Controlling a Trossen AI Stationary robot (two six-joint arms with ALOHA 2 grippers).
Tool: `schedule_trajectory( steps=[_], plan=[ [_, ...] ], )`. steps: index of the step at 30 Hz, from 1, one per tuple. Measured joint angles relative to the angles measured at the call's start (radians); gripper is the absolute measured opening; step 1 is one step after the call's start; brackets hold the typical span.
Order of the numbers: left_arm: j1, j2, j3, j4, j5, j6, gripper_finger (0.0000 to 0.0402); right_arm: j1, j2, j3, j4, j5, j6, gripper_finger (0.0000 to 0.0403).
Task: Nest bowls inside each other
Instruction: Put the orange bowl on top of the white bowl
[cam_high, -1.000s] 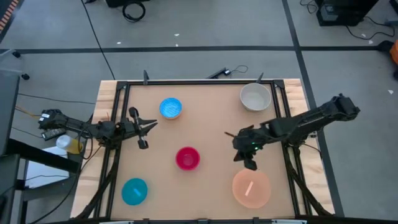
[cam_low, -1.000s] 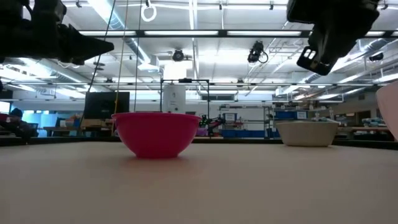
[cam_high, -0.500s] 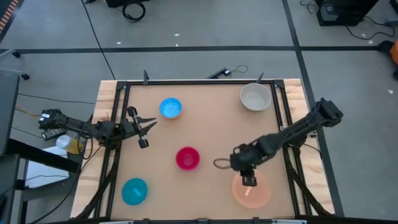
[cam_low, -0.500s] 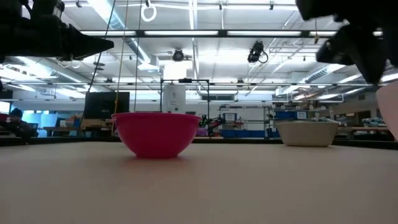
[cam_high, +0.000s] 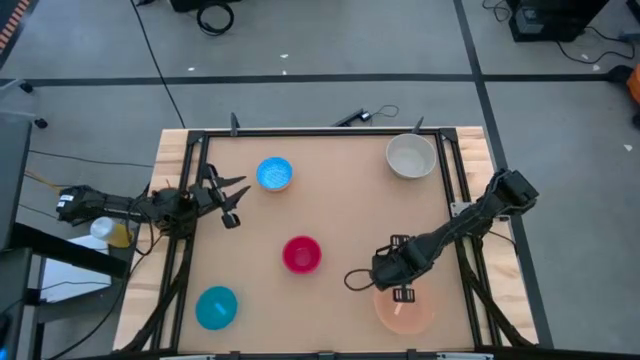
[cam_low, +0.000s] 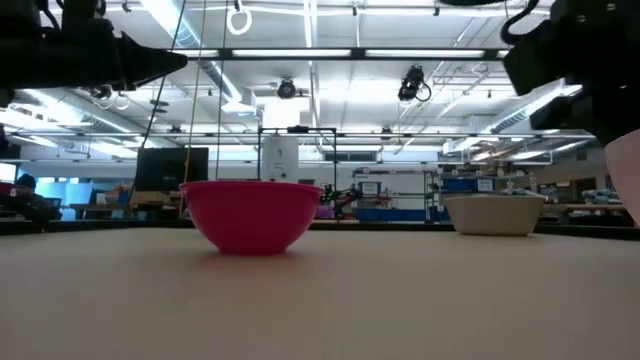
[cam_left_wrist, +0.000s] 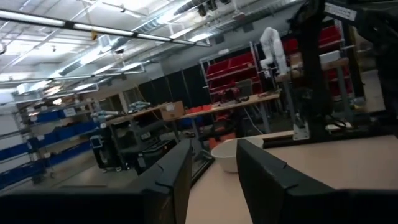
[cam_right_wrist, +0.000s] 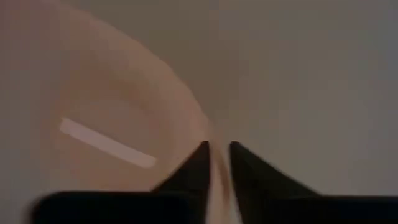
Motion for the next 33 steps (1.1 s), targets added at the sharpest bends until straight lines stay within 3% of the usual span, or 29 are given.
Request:
schedule_trajectory(
  steps=[2, 8, 14, 18, 24, 30, 33],
  plan=[
    [0.018, 0.000, 0.000, 0.000, 0.000, -0.016, 0.0130, -0.027, -0.016, 0.000, 0.010, -0.008, -0.052, 0.0018],
    [0.041, 0.000, 0.000, -0.014, 0.003, -0.052, 0.0130, -0.145, -0.124, 0.001, 0.098, 0.181, -0.176, 0.0011],
    [0.041, 0.036, 0.000, -0.017, 0.006, -0.067, 0.0130, -0.337, -0.281, 0.002, 0.123, 0.564, -0.117, 0.0012],
    [0.041, 0.081, 0.000, -0.017, 0.006, -0.070, 0.0130, -0.518, -0.375, 0.002, 0.105, 0.706, -0.033, 0.0012],
    [0.041, 0.135, 0.000, -0.016, 0.006, -0.070, 0.0130, -0.849, -0.427, 0.002, -0.011, 0.707, 0.047, 0.0012],
    [0.041, 0.161, 0.000, -0.018, 0.006, -0.070, 0.0130, -1.146, -0.417, 0.000, -0.044, 0.516, -0.017, 0.0012],
    [0.041, 0.166, 0.000, -0.018, 0.006, -0.070, 0.0130, -1.254, -0.408, -0.002, -0.047, 0.489, -0.059, 0.0012]
  ],
)
